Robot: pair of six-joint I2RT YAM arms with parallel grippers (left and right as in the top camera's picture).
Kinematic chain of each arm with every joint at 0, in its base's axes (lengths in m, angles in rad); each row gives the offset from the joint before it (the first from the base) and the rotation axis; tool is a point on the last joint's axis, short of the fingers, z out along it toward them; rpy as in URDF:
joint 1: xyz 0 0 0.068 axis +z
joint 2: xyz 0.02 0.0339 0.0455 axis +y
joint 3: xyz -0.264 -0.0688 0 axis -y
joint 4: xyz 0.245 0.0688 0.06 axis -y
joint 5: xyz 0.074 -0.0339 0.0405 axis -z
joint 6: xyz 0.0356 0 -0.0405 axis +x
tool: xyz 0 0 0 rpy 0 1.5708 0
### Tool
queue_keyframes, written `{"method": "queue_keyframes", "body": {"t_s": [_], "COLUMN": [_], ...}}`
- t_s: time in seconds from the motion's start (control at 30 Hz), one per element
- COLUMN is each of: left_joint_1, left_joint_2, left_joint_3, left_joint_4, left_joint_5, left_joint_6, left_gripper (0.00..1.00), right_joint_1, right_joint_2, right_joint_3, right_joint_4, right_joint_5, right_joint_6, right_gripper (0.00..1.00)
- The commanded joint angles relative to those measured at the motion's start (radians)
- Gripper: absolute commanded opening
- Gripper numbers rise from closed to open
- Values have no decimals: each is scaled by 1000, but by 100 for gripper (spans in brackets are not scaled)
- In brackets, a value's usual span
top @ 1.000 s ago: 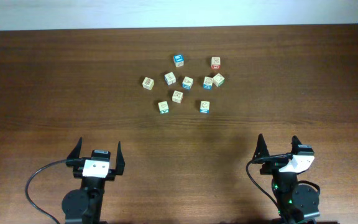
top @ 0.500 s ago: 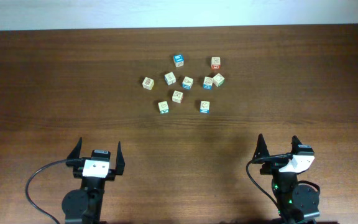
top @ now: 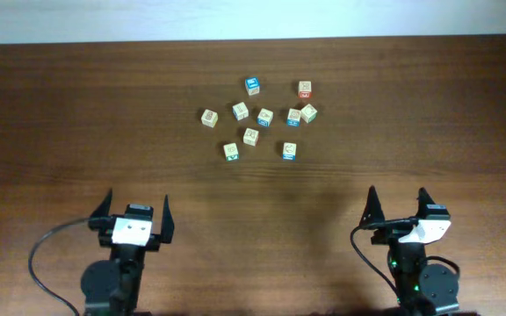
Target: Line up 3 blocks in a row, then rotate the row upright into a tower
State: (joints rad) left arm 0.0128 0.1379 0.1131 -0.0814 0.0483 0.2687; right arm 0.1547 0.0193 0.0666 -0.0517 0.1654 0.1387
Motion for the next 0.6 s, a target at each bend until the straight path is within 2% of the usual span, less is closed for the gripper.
{"method": "queue_keyframes", "body": {"t_s": [0.0, 0.13, 0.17, 0.23, 0.4, 0.43, 0.5, 0.53, 0.57], "left_joint_1": [3, 3, 3, 3, 3, 3, 3, 3, 3], "left_joint_2": [208, 503, 603, 777, 1099, 1201, 1343, 1401, 1448], "left_joint_3": [207, 495, 606, 818, 1228, 1343, 1452, 1455, 1455], "left_joint_4": [-17, -131, -208, -366, -711, -844, -999, -1006, -1012], "left_joint_5": [13, 96, 114, 114, 196, 200, 200, 199, 199], "left_joint_6": [9, 9, 7, -74, -82, -81, -81, -81, -81], "left_gripper": [99, 99, 99, 99, 99, 99, 99, 99, 99], "right_joint_1": [-5, -5, -5, -5, -5, -5, -5, -5, -5], "right_joint_2": [60, 296, 378, 584, 982, 1114, 1300, 1412, 1490], "right_joint_3": [146, 377, 450, 650, 1061, 1191, 1380, 1474, 1502], "right_joint_4": [-75, -161, -198, -318, -625, -730, -904, -996, -1003], "right_joint_5": [-11, -82, -98, -164, -305, -370, -402, -402, -401], "right_joint_6": [-9, -35, -35, -34, -35, -35, -34, -34, -34], "right_gripper": [98, 98, 98, 98, 98, 98, 98, 98, 98]}}
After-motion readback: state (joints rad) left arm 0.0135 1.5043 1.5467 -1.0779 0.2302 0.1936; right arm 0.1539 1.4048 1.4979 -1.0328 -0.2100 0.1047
